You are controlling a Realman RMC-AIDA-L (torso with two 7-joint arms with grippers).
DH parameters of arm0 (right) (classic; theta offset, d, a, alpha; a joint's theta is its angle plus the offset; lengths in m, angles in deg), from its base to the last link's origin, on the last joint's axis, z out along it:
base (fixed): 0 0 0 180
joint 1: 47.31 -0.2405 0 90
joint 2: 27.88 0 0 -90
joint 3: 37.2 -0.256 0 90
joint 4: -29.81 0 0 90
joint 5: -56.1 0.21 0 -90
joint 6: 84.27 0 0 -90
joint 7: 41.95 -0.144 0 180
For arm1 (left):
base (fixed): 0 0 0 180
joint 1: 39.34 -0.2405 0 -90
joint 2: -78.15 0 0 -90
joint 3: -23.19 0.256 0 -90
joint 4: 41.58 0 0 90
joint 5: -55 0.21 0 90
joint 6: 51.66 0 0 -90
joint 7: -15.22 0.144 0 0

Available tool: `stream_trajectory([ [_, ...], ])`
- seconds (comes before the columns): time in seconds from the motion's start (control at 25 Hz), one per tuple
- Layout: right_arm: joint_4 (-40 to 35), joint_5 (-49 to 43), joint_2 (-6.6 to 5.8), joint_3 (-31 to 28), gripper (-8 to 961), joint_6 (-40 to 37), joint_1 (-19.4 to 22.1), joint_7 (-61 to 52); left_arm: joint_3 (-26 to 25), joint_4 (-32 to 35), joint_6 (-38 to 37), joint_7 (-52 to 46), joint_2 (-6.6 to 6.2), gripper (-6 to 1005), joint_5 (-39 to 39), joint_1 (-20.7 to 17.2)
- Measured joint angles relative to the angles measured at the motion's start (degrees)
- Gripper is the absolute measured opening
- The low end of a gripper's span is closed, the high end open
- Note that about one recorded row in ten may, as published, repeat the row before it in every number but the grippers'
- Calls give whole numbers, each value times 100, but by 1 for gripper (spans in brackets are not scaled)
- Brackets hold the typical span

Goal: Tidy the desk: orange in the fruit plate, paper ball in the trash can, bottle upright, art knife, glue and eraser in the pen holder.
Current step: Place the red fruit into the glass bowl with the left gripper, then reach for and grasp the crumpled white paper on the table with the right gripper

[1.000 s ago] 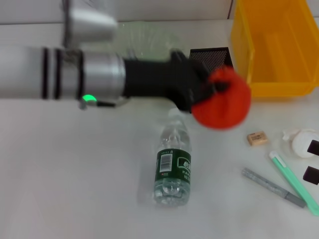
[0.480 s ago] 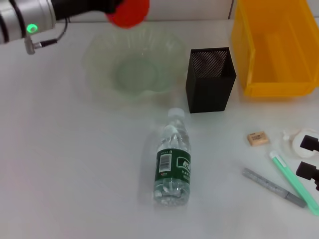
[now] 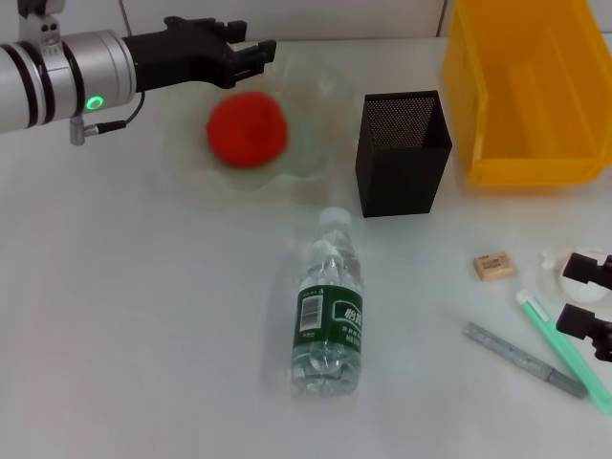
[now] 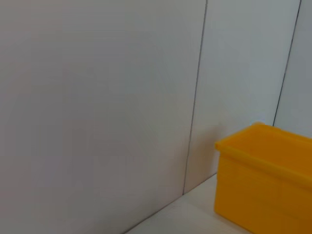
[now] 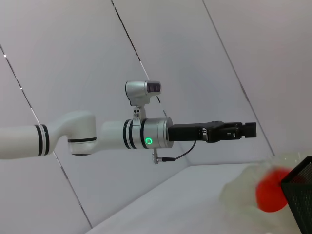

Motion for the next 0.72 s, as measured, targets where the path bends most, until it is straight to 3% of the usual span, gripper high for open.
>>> stream_trajectory([
  [0.28,-59,0,-20,-18,814,-29,-117,-440,-146,250,-583,-47,-80,603,-40,-288],
  [0.32,-141,0,-53,-18,814,-39,-154,-666,-269,429,-1340,-65,-154,639,-52,-478],
  [0.4,-341,0,-102,-18,814,-113,-227,-1033,-571,562,-2786,0,-286,809,-65,-771],
  [0.48,-669,84,-120,-30,814,-220,-292,-1328,-603,564,-3085,43,-320,814,-67,-821],
  [0.52,-834,152,-118,-26,814,-254,-314,-1460,-623,544,-3939,216,-423,817,-30,-1030],
  [0.6,-1259,342,-108,23,814,-321,-367,-1827,-527,489,-4587,429,-477,823,97,-1282],
  [0.64,-1460,399,-109,55,814,-362,-408,-1998,-490,468,-4899,575,-423,825,279,-1542],
  [0.72,-2016,445,-115,166,814,-456,-537,-2389,-489,467,-4937,605,-363,831,363,-1647],
])
